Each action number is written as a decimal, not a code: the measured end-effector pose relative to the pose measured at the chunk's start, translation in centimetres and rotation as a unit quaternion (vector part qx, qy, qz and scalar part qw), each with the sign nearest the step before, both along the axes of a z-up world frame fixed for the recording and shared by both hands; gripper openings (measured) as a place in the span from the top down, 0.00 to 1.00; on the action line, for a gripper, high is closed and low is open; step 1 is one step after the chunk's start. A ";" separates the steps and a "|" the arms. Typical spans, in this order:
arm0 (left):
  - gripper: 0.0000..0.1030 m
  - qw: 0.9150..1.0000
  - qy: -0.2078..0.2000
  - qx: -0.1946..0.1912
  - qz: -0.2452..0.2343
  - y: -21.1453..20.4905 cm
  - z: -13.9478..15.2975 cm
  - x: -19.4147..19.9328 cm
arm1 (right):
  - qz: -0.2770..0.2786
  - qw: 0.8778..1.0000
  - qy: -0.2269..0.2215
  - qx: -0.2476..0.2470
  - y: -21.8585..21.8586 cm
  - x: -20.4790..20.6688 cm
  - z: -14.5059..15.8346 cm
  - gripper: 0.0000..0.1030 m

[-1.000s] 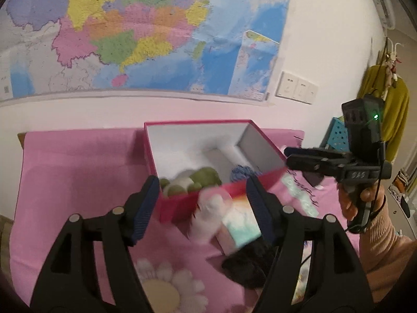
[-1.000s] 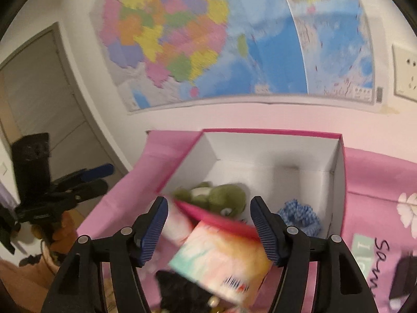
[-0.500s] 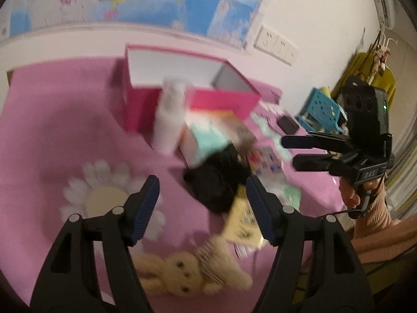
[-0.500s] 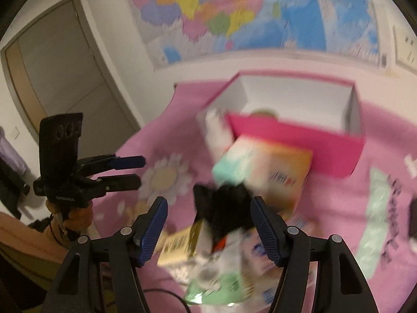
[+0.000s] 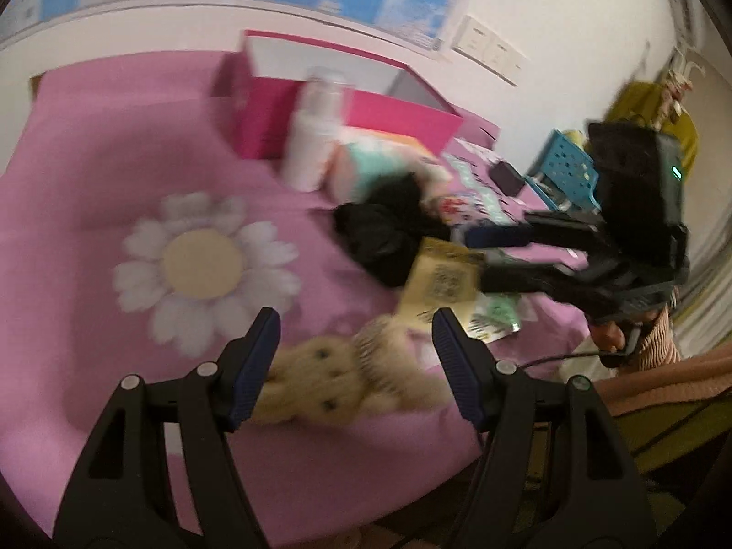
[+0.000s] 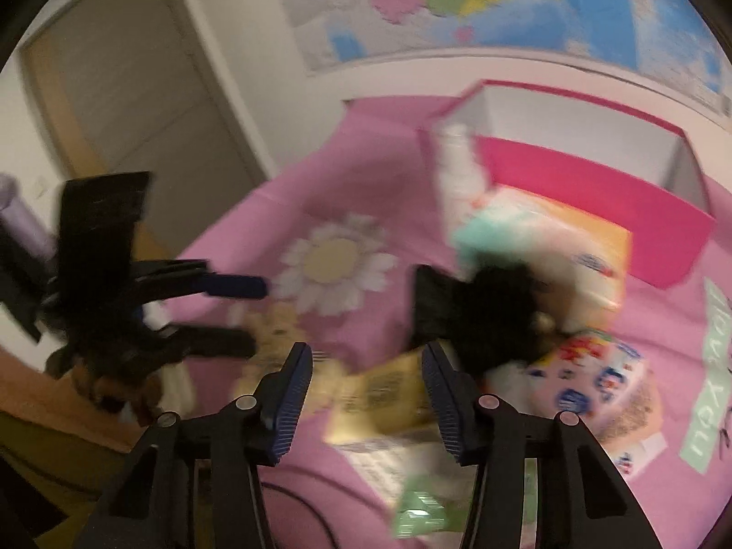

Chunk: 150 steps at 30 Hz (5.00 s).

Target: Organize soft objects

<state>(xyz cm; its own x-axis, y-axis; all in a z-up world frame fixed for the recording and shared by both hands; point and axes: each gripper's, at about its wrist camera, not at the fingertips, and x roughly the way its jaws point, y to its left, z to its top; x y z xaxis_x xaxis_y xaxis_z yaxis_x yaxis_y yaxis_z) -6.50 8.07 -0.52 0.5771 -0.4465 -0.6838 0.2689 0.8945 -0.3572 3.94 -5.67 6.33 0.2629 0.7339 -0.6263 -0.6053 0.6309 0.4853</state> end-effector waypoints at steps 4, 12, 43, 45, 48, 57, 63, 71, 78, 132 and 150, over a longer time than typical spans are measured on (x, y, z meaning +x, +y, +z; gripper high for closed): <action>0.32 0.999 0.016 -0.003 0.034 2.8 -0.9 -0.5 | 0.053 0.998 0.019 -0.003 3.0 -1.2 -1.1 0.51; 0.32 0.998 0.057 -0.023 0.006 3.0 -3.4 -0.8 | 0.038 0.994 0.102 0.012 4.0 -1.3 -3.8 0.45; 0.51 0.999 0.009 -0.012 -0.042 1.1 -1.5 -1.4 | -0.016 0.998 0.056 0.001 4.5 -1.8 -1.7 0.53; 0.51 0.999 -0.016 -0.011 -0.047 0.8 0.1 -1.3 | -0.024 0.999 0.036 0.013 3.6 -1.7 -0.2 0.54; 0.51 0.997 -0.056 -0.002 -0.053 0.0 2.7 -0.7 | -0.041 0.999 0.006 0.027 1.8 -0.9 1.9 0.54; 0.51 0.988 -0.135 0.021 -0.076 -3.5 8.9 5.7 | -0.112 0.991 -0.058 0.048 -4.1 3.9 6.8 0.54; 0.51 0.986 -0.144 0.028 -0.083 -5.7 11.6 11.3 | -0.155 0.984 -0.080 0.042 -6.4 8.1 8.2 0.54; 0.51 0.989 -0.123 0.043 -0.075 -8.4 12.2 17.7 | -0.188 0.979 -0.071 0.039 -9.6 13.1 7.2 0.54; 0.51 0.993 -0.081 0.058 -0.065 -10.3 10.6 22.5 | -0.200 0.978 -0.035 0.039 -11.8 16.9 4.1 0.54; 0.51 0.984 -0.032 0.071 -0.163 -12.2 1.0 8.1 | -0.158 0.984 0.084 -0.012 -11.8 1.3 -1.7 0.46; 0.51 0.989 -0.022 0.060 -0.134 -10.7 0.2 6.7 | -0.158 0.984 0.074 -0.028 -8.6 -2.3 -2.8 0.79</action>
<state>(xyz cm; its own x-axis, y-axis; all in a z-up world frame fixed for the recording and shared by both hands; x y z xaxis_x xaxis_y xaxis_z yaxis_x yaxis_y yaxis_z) 0.20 -2.68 -0.31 0.4797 -0.5049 -0.7176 0.5154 0.8240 -0.2353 1.66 -14.22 3.57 0.3752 0.5936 -0.7119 -0.3000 0.8045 0.5126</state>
